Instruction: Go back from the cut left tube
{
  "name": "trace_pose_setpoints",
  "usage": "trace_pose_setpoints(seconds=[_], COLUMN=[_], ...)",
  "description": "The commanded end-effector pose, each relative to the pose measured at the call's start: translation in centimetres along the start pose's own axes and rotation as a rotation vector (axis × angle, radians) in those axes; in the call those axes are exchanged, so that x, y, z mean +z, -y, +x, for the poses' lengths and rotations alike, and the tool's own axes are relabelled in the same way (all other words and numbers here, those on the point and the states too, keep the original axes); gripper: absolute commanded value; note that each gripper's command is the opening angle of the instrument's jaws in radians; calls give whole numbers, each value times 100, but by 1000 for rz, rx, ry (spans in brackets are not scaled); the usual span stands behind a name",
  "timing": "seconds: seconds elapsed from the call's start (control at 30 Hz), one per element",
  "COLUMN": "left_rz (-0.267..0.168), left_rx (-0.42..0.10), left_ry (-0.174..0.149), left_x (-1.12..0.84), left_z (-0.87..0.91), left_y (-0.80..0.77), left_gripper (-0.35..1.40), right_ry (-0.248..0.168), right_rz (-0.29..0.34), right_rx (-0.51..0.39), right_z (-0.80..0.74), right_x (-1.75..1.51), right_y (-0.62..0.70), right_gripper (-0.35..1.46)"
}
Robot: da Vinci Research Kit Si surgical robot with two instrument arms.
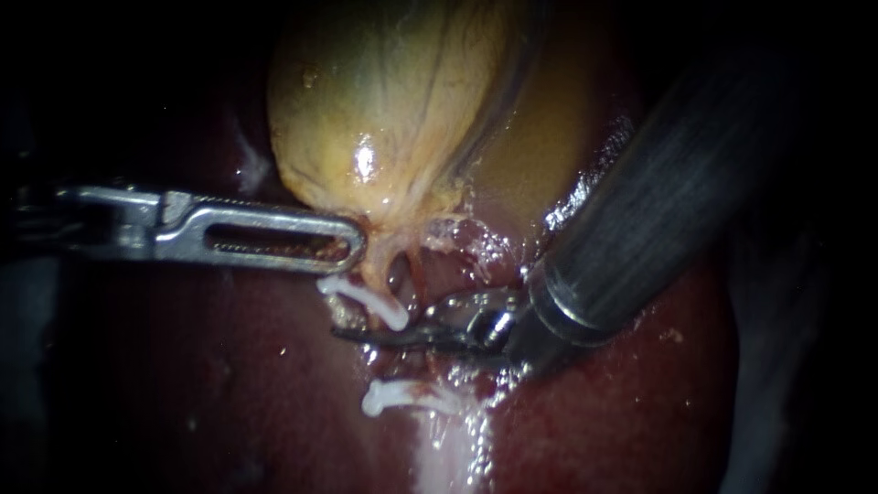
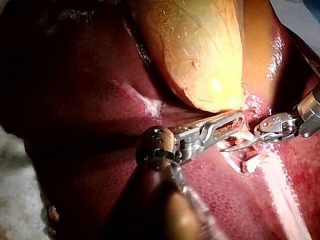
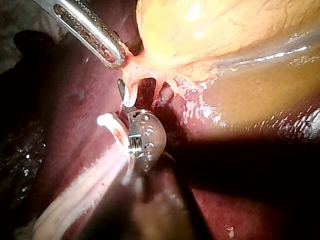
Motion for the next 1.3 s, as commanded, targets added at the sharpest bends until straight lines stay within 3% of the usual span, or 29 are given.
trace_pose_setpoints(seconds=[0.03,0.17,0.23,0.43,0.53,0.97,1.3], left_rz=[0,0,0,0,0,-1,1], left_rx=[0,0,0,1,1,1,1], left_ry=[0,0,0,1,1,1,0], left_x=[0,0,-1,-1,-1,-1,-2], left_z=[0,0,0,0,0,0,1], left_y=[0,0,0,0,1,1,4], left_gripper=[-35,-35,-35,-35,-35,-35,-35], right_ry=[-3,-14,-22,-41,-44,-48,-66], right_rz=[2,7,11,20,21,24,39], right_rx=[-1,-2,-2,-2,4,-33,-75], right_z=[0,1,2,6,8,8,8], right_x=[0,0,-1,0,2,4,5], right_y=[1,3,4,11,13,18,32], right_gripper=[-35,-35,5,94,111,130,143])
